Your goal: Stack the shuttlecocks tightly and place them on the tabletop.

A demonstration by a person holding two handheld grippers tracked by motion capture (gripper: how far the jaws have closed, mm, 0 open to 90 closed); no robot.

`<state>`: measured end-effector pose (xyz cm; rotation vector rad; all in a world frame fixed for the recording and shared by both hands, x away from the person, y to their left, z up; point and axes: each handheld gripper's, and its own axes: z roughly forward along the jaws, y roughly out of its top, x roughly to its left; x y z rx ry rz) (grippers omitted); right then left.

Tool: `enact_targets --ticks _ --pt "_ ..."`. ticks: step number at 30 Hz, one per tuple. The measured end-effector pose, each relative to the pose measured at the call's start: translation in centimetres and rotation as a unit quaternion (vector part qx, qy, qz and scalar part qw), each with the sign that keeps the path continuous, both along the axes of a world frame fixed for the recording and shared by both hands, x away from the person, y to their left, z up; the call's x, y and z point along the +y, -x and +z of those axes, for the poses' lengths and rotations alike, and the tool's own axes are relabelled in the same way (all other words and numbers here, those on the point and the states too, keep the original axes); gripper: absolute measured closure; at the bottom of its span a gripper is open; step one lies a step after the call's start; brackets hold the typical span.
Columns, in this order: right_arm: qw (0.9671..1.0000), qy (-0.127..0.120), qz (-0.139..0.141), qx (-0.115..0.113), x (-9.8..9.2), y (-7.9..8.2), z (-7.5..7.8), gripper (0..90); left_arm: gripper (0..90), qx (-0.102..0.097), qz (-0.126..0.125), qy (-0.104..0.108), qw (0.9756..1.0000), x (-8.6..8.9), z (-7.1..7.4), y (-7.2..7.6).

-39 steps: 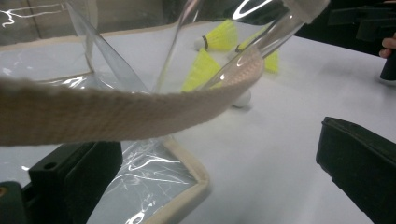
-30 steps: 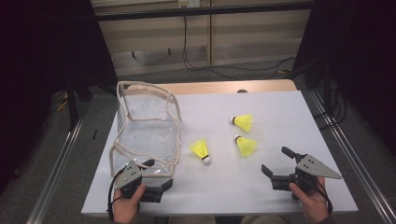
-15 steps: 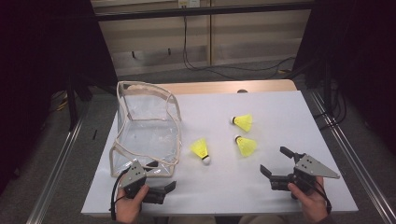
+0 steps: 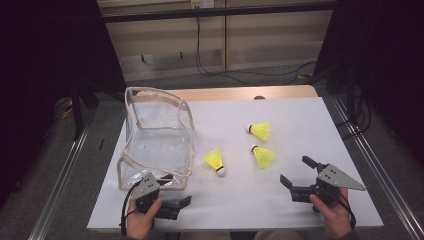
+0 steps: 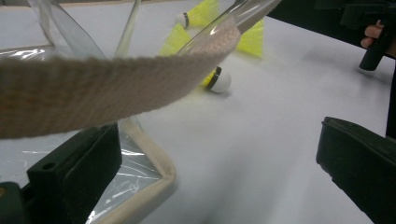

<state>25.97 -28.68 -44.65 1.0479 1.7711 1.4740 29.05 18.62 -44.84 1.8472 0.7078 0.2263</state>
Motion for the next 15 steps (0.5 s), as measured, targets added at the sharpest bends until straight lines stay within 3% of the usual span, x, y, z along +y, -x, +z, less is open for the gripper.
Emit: enact_targets --ticks 5,15 --pt "1.0000 0.000 0.004 -0.001 0.1 0.0 0.0 0.6 3.4 0.008 -0.030 -0.006 0.9995 -0.5 0.0 0.0" --pt "1.0000 0.001 0.002 -0.002 0.0 0.0 0.0 0.6 2.6 0.014 -0.040 0.014 0.9990 -1.7 -0.1 -0.1"
